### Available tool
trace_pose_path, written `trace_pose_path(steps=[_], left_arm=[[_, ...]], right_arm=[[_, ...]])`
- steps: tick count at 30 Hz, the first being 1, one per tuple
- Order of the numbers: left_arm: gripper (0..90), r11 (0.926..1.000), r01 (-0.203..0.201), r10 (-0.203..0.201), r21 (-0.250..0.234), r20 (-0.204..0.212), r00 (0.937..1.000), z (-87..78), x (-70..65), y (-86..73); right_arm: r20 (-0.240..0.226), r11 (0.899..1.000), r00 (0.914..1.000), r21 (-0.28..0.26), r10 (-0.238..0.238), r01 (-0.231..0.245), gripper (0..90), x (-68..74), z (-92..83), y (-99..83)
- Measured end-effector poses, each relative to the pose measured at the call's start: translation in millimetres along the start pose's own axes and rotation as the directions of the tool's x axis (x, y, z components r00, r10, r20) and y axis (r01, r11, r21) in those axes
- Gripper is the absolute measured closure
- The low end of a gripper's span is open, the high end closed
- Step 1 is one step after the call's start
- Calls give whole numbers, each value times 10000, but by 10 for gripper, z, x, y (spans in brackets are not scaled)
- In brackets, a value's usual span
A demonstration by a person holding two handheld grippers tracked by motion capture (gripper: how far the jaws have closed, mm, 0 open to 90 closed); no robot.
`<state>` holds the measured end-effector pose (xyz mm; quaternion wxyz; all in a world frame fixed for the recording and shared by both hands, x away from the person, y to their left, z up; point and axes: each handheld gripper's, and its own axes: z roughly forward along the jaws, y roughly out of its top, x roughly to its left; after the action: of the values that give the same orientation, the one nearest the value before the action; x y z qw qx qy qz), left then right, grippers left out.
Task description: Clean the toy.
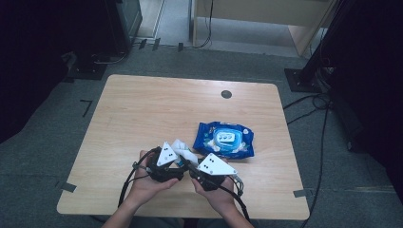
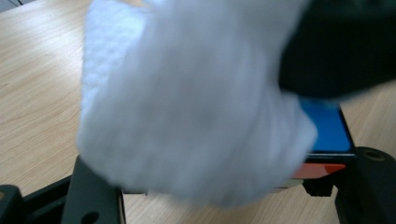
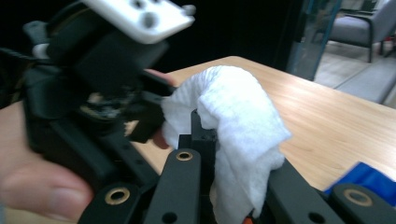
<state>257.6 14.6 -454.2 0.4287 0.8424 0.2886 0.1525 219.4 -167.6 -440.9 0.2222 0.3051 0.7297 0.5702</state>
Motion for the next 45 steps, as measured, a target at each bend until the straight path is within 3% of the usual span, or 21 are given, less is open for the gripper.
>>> trace_pose_path(steps=[8,12,13,17,19,22,25,33,39,42,43,45], left_arm=[[343,9993,334,-330,-170,205,9992,-26,63,-11],[342,9995,300,-302,-114,-115,9995,-37,112,-21],[343,9994,349,-350,-51,-148,9993,-32,121,-27],[342,9997,261,-261,2,-198,9995,-9,99,-24],[343,9999,158,-158,-3,-172,9997,-5,67,-18],[343,10000,47,-47,-52,-133,9999,-4,25,-8],[343,10000,9,-10,-87,-118,9999,-17,13,-2],[343,9992,286,-284,-265,44,9996,-60,69,4],[343,9997,-21,21,-231,-10,10000,-57,30,3],[343,9988,-31,28,-487,-69,10000,-107,49,18],[343,9988,-48,41,-490,-151,9999,-120,64,19],[343,9985,82,-96,-540,-270,9996,-158,129,7]], right_arm=[[1085,9998,9939,61,203,-211,860,-262,-89,15],[1168,9961,9893,-214,871,-852,861,-389,-169,33],[1054,9956,9902,-300,920,-893,861,-377,-182,46],[143,9986,9992,-394,363,-357,860,-140,-134,100],[-310,9997,9995,-230,27,-34,860,20,-67,103],[-677,9998,9975,-18,-180,179,859,138,10,63],[-643,9996,9976,101,-239,246,860,153,36,34],[-252,9998,9996,-132,-131,128,859,22,-24,47],[564,9977,9961,-69,673,-670,860,-229,-73,44],[1417,9894,9811,429,1317,-1390,860,-402,-74,-4],[1581,9825,9726,472,1706,-1801,860,-480,-75,-44],[1694,9764,9665,652,1926,-2060,859,-548,-68,-100]])
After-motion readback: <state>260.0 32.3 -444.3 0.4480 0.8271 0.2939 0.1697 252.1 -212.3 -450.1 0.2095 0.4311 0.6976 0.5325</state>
